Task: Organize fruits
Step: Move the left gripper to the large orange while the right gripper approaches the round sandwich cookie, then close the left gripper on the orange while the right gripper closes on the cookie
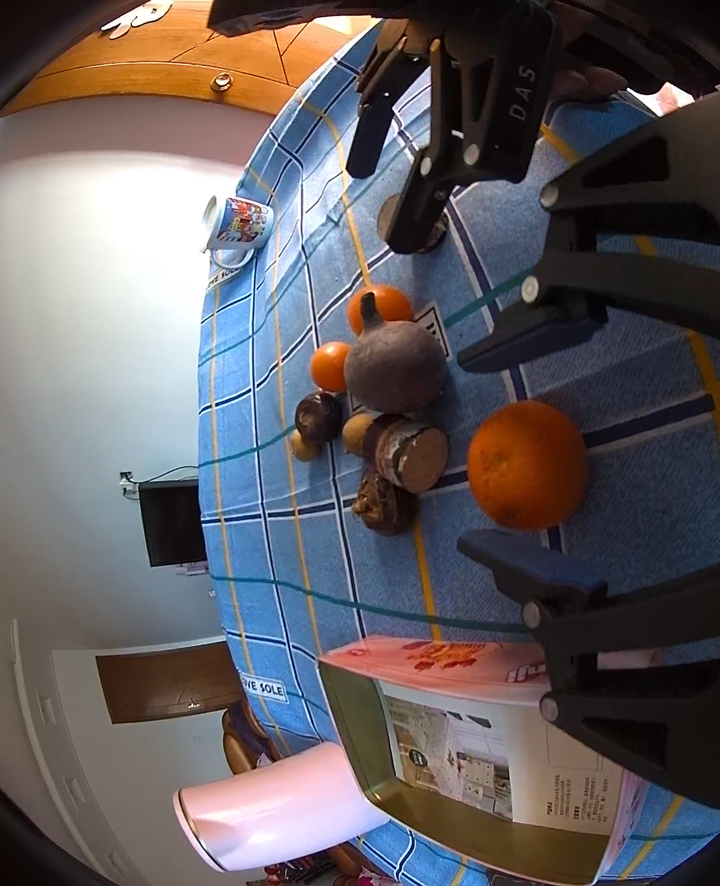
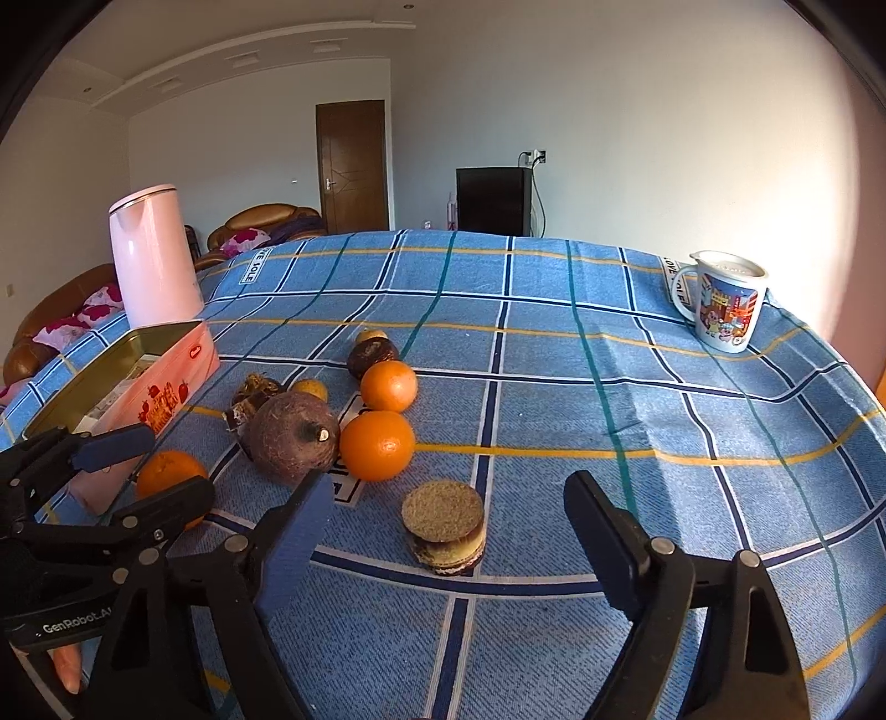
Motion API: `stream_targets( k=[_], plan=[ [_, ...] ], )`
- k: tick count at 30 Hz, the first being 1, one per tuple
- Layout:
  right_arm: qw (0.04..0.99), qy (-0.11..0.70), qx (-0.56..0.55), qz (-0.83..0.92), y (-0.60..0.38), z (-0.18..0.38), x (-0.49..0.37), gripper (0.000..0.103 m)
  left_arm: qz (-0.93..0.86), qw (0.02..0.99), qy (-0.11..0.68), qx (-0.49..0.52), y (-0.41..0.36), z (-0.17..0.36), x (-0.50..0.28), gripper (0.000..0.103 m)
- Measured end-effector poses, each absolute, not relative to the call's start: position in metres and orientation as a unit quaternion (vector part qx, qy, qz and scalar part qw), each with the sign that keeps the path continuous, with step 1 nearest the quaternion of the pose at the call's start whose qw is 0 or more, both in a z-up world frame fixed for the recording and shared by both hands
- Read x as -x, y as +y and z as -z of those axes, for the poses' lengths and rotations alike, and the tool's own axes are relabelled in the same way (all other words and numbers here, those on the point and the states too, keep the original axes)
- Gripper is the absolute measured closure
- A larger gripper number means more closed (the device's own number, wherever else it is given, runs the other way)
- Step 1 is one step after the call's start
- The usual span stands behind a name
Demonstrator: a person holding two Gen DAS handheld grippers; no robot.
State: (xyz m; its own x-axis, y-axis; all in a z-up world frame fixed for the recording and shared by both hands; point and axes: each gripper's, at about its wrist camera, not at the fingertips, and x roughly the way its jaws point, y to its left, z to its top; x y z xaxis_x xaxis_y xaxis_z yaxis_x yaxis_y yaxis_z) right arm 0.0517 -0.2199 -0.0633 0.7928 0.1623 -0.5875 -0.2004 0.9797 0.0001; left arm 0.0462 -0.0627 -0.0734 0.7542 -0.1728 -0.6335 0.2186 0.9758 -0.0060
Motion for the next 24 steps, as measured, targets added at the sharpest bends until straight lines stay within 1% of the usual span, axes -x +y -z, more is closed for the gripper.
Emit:
stream_targets(
  k=[1,3,5,6,7,8,9,10,11,17,21,23,24],
  plan=[
    [0.942,0.319,0.034,-0.097,-0.218,0.065,-0.055,0.025,0.103,0.935,0.338,-0.035,-0.063,0.074,-0.048,0.046],
    [0.934,0.341,0.029,-0.101,-0.219,0.070,-0.062,0.032,0.106,0.933,0.341,-0.035,-0.063,0.075,-0.049,0.046],
    [0.928,0.357,0.026,-0.105,-0.220,0.073,-0.066,0.036,0.105,0.931,0.346,-0.038,-0.063,0.076,-0.051,0.046],
    [0.925,0.364,0.026,-0.109,-0.219,0.075,-0.067,0.041,0.105,0.930,0.349,-0.039,-0.063,0.076,-0.052,0.046],
    [0.921,0.371,0.027,-0.115,-0.219,0.076,-0.069,0.049,0.104,0.930,0.352,-0.036,-0.063,0.076,-0.053,0.047],
    [0.918,0.377,0.029,-0.119,-0.218,0.078,-0.070,0.053,0.103,0.930,0.352,-0.035,-0.062,0.076,-0.053,0.049],
    [0.918,0.378,0.031,-0.118,-0.217,0.078,-0.070,0.058,0.101,0.930,0.350,-0.038,-0.061,0.076,-0.053,0.054],
    [0.919,0.376,0.032,-0.118,-0.218,0.078,-0.069,0.065,0.101,0.930,0.350,-0.039,-0.061,0.076,-0.053,0.056],
    [0.919,0.375,0.031,-0.122,-0.218,0.078,-0.068,0.067,0.102,0.931,0.350,-0.036,-0.060,0.076,-0.053,0.056],
    [0.931,0.341,0.022,-0.129,-0.221,0.070,-0.059,0.067,0.097,0.938,0.331,-0.039,-0.060,0.073,-0.047,0.057],
    [0.943,0.309,0.018,-0.125,-0.224,0.063,-0.053,0.067,0.084,0.946,0.309,-0.043,-0.057,0.067,-0.040,0.060],
    [0.949,0.291,0.016,-0.123,-0.224,0.059,-0.048,0.067,0.078,0.952,0.294,-0.043,-0.053,0.061,-0.036,0.074],
    [0.951,0.284,0.015,-0.122,-0.224,0.058,-0.046,0.067,0.075,0.955,0.284,-0.045,-0.052,0.057,-0.034,0.088]
  ],
)
